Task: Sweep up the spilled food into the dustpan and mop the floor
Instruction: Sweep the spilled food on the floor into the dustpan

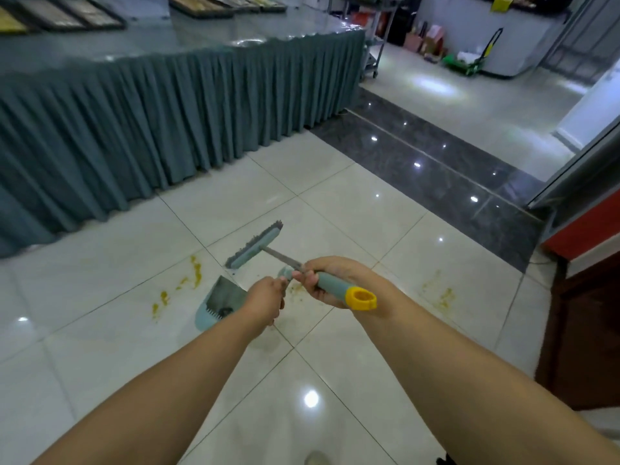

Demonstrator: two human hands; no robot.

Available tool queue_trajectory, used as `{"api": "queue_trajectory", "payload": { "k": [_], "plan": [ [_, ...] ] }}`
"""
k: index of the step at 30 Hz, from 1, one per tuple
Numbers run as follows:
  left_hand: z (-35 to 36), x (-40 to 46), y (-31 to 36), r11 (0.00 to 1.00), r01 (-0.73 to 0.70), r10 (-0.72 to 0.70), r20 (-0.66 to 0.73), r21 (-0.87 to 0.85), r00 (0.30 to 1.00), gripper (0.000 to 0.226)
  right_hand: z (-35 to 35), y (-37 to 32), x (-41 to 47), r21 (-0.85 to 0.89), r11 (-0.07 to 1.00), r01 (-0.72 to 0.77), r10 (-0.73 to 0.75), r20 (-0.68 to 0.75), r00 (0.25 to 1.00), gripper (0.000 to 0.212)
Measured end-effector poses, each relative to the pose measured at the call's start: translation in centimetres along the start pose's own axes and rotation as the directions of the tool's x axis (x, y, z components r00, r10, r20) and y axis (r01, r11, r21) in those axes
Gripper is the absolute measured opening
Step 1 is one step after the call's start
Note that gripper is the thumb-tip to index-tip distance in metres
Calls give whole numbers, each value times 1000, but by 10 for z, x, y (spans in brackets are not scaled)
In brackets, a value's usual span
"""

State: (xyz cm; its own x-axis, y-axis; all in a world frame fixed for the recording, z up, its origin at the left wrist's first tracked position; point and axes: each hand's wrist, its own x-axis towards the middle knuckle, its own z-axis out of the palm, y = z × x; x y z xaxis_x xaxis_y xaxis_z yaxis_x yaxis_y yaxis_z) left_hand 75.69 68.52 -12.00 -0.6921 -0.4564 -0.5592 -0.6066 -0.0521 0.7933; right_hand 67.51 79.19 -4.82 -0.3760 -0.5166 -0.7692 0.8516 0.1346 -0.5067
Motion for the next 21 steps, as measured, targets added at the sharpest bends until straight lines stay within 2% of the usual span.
{"api": "queue_trajectory", "payload": {
  "k": [4, 8, 10, 13, 16, 18, 21],
  "plan": [
    [-3, 9, 3, 998, 3, -15, -211, -58, 977, 37, -17, -7, 18, 52, 998, 20, -21, 14, 1000, 16],
    [-12, 9, -12, 981, 2, -67, -330, -194, 941, 43, -32, -10, 45, -237, 963, -129, 91, -167, 982, 12],
    [-13, 5, -19, 966, 5, -109, -388, -260, 915, 45, -35, -13, 55, -291, 943, -164, 109, -196, 974, 10],
    [-19, -3, -29, 935, 28, -201, -465, -352, 862, 47, -41, -11, 68, -204, 952, -228, 199, -153, 968, 17],
    [-36, -11, -40, 901, 42, -281, -507, -432, 815, 45, -52, 1, 81, -126, 950, -286, 270, -126, 954, 15],
    [-47, -16, -45, 900, 32, -288, -539, -435, 792, 43, -57, 9, 90, -96, 942, -320, 311, -102, 945, 13],
    [-69, -22, -58, 896, -1, -311, -626, -445, 715, 45, -43, 19, 99, -101, 914, -392, 391, -32, 920, 9]
  ]
}}
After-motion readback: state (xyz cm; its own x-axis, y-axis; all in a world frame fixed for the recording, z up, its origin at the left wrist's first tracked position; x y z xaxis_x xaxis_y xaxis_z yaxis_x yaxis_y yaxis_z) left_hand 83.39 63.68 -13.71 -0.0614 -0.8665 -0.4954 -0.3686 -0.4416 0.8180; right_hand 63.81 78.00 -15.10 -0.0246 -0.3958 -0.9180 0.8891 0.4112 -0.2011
